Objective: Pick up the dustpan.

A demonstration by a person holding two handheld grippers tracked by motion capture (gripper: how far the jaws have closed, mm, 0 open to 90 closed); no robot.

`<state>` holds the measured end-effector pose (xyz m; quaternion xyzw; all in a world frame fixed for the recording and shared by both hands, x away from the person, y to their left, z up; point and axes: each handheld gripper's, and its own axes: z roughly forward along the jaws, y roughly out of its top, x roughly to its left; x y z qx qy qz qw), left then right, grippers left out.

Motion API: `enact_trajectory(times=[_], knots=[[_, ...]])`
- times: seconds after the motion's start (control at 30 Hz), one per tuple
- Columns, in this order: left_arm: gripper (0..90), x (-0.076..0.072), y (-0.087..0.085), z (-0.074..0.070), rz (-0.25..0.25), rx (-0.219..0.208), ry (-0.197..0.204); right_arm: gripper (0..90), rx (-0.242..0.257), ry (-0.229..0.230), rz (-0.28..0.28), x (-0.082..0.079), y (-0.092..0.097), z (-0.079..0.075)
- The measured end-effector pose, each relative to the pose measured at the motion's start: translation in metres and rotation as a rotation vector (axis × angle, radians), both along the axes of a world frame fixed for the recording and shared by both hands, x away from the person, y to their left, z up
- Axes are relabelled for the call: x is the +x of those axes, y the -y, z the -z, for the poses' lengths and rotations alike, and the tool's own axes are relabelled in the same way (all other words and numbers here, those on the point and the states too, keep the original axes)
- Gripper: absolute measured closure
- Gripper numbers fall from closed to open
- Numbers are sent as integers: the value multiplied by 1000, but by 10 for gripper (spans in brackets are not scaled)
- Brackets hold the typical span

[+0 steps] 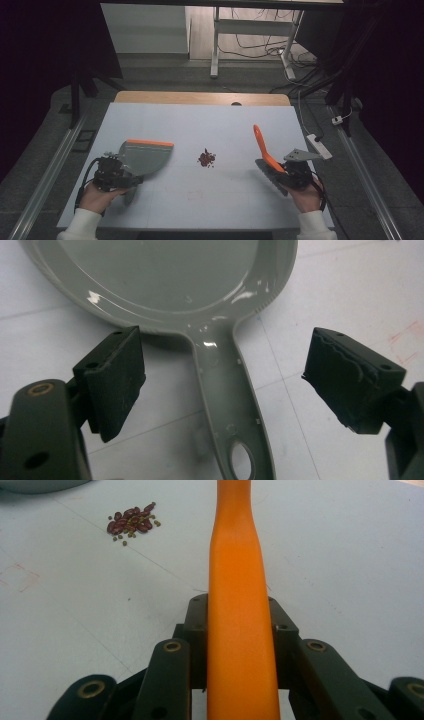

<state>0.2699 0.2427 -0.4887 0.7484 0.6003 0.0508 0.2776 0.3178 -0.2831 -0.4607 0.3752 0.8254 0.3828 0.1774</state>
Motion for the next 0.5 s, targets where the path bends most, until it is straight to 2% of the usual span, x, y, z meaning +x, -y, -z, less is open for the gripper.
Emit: enact_trajectory(times=[0.2,0.27,0.5], knots=[[174,5,2,15,1,-5,-53,703,-4,2,-5,0,-2,0],[202,7,3,19,-3,-3,-64,703,-6,-2,-4,0,-2,1],[243,10,6,28,-16,-18,-78,703,-10,-5,-4,1,-2,2]])
